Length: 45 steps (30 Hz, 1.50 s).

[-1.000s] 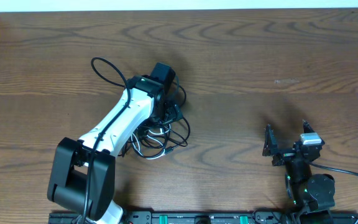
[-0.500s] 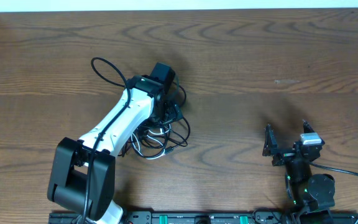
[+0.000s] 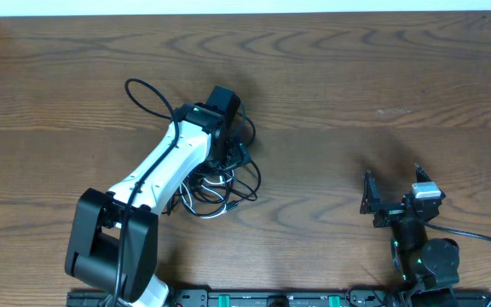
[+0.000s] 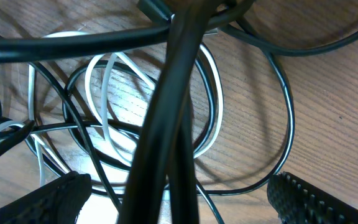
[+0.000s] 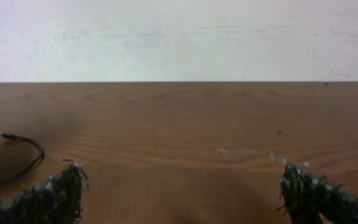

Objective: Untangle cables

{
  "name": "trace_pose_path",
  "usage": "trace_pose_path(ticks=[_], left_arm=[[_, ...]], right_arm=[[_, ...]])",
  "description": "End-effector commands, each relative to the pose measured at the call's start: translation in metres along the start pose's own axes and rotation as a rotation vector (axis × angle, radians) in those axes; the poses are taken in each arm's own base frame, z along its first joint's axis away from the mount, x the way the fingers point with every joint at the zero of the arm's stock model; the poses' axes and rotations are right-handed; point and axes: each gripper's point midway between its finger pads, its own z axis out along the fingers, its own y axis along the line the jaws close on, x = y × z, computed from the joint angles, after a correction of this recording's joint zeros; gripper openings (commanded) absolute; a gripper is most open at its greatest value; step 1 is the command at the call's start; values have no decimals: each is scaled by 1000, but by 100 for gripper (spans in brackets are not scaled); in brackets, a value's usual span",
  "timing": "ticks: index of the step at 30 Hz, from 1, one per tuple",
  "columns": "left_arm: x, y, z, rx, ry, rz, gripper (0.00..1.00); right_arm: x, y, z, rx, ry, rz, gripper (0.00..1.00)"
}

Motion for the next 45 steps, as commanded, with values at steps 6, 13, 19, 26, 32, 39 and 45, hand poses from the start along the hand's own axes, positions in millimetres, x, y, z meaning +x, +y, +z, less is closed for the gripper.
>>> trace_pose_path(ticks=[6,13,19,26,32,39,45], left_arm=[[4,5,5,-20,11,6,96],[4,5,5,-20,11,6,96],[-18,24,2,-139,-112,54,96],[-21,27,1,-153,-127,54,96],[-21,27,1,-153,-127,54,96],[-21,27,1,-153,-127,54,96],[-21,27,1,-153,-127,54,96]], right_arm=[[0,-3,0,13,-1,13,99],[0,-3,0,13,-1,13,99],[0,-3,0,13,-1,13,99],[0,-3,0,13,-1,13,99],[0,-3,0,13,-1,13,99],[0,-3,0,13,-1,13,99],[0,-3,0,13,-1,13,99]])
